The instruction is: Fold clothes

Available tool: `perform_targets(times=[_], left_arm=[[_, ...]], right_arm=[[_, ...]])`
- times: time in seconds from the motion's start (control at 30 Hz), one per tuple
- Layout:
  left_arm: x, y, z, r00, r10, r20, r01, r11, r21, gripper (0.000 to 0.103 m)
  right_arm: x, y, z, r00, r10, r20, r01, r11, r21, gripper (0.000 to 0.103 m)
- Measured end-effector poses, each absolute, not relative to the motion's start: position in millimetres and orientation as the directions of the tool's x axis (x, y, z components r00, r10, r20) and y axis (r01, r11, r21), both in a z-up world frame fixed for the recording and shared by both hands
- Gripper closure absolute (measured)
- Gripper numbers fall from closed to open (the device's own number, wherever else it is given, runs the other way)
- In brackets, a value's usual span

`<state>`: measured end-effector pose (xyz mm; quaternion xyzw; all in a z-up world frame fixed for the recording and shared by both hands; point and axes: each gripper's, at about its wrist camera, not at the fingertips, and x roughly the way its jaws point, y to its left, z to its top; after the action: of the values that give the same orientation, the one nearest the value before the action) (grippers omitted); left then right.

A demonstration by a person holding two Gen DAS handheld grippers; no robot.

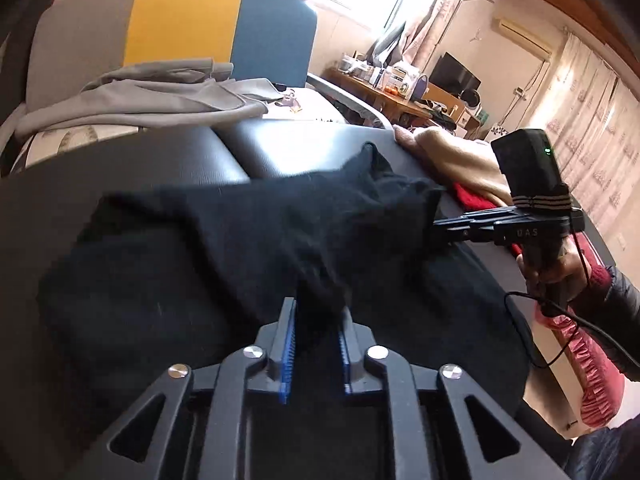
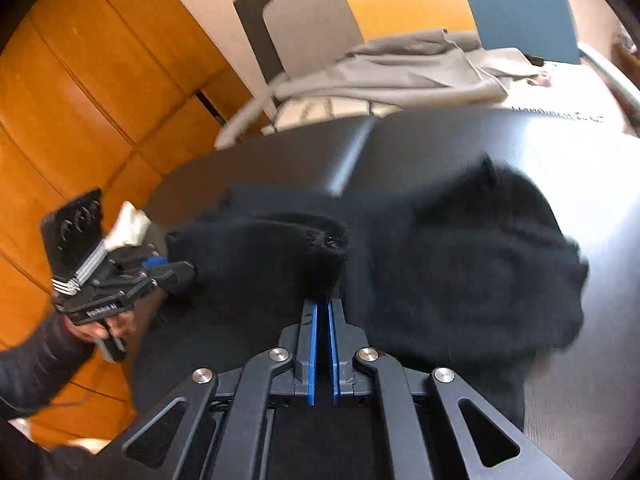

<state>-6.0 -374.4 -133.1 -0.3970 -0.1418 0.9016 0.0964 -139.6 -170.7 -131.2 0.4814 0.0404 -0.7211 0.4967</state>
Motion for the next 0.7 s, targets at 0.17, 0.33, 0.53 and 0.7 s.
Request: perform_targets(times=[0.17, 0.33, 0.53, 0.7], left_arm=[[28, -375, -142, -0.659, 0.329, -0.677, -0.029, -0.910, -0.414, 0.084], [43, -395, -136, -0.703, 0.318, -0.636, 0.042, -0.874, -0.484, 0.084], [20, -417, -124, -0.751, 0.241, -0.615, 0.133, -0.857, -0.498, 0.082], [-12, -414, -134, -0.717, 0.236, -0.656, 0.156, -0.863, -0.480, 0.079]], right_arm=[[-132, -144, -136, -0.028, -0.706, -0.708, 0.700, -0.519, 0.490, 0.033], [-120, -130, -130, -0.055, -0.719, -0.693, 0.660, -0.547, 0.515, 0.031], [-129, -148, -120, -0.131, -0.738, -0.662, 0.622, -0.581, 0.525, 0.031], [-156, -187, -132, -0.156, -0.681, -0.716, 0.614, -0.634, 0.470, 0.036]])
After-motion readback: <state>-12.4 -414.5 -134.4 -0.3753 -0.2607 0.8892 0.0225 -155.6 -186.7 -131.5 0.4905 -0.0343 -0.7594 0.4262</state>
